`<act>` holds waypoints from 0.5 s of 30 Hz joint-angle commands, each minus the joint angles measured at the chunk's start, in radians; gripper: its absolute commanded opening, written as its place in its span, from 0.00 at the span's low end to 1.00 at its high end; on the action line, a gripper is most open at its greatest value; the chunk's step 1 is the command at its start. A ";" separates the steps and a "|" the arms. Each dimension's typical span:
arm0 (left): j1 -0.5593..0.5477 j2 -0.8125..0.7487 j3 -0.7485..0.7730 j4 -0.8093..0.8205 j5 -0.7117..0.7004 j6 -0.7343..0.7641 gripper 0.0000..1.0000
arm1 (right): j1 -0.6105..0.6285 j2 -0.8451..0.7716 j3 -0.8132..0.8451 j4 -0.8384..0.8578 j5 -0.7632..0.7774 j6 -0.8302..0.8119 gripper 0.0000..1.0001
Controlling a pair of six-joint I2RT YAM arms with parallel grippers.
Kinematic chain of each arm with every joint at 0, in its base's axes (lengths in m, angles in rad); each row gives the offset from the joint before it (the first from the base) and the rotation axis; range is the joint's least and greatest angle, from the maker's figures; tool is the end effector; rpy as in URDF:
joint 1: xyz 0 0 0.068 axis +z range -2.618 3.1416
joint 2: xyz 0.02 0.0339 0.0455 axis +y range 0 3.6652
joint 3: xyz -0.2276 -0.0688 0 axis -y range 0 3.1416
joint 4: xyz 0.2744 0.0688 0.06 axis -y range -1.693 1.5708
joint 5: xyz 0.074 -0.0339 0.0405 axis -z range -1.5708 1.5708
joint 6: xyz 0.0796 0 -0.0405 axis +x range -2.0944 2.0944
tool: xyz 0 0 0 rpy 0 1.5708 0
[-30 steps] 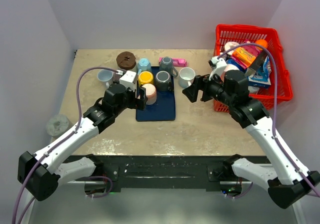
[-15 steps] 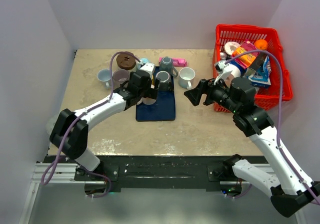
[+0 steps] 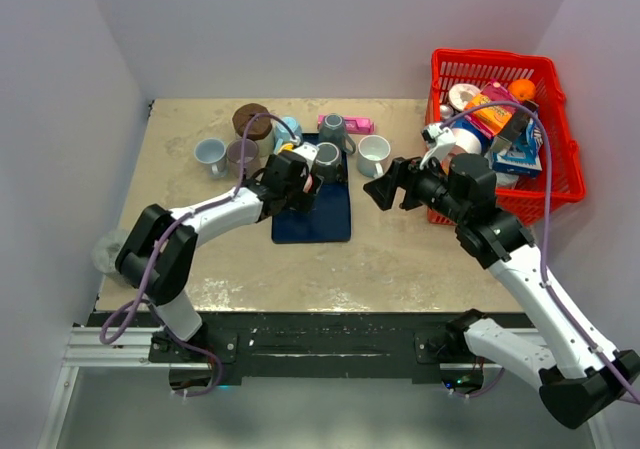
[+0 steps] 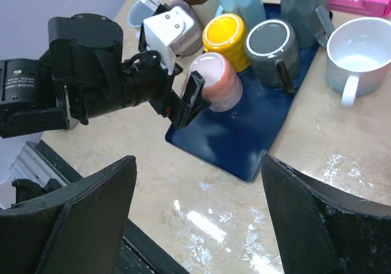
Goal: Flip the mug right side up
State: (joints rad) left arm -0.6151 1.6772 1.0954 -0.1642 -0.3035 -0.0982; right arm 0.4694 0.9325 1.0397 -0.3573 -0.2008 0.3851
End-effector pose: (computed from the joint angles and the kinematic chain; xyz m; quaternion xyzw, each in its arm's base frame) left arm 0.3539 -0.2209 0.1374 0.1729 0.8910 -0.0085 0.4196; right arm 0.2586 0.1490 0.3477 -0.0945 0.7825 0.3249 0.5226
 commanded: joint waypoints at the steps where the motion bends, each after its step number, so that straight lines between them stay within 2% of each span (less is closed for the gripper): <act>1: 0.024 0.073 0.041 -0.017 0.053 0.051 0.99 | 0.002 0.012 -0.015 0.035 -0.009 0.020 0.86; 8: 0.037 0.081 0.032 -0.017 0.095 0.034 0.98 | 0.002 0.015 -0.015 0.026 -0.005 0.034 0.86; 15: 0.035 0.009 0.014 -0.012 0.102 0.006 0.83 | 0.002 0.015 -0.010 0.012 0.000 0.032 0.86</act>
State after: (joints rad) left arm -0.5827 1.7668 1.1027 -0.2050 -0.2157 -0.0822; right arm 0.4694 0.9600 1.0222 -0.3592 -0.2008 0.4088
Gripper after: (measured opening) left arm 0.867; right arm 0.859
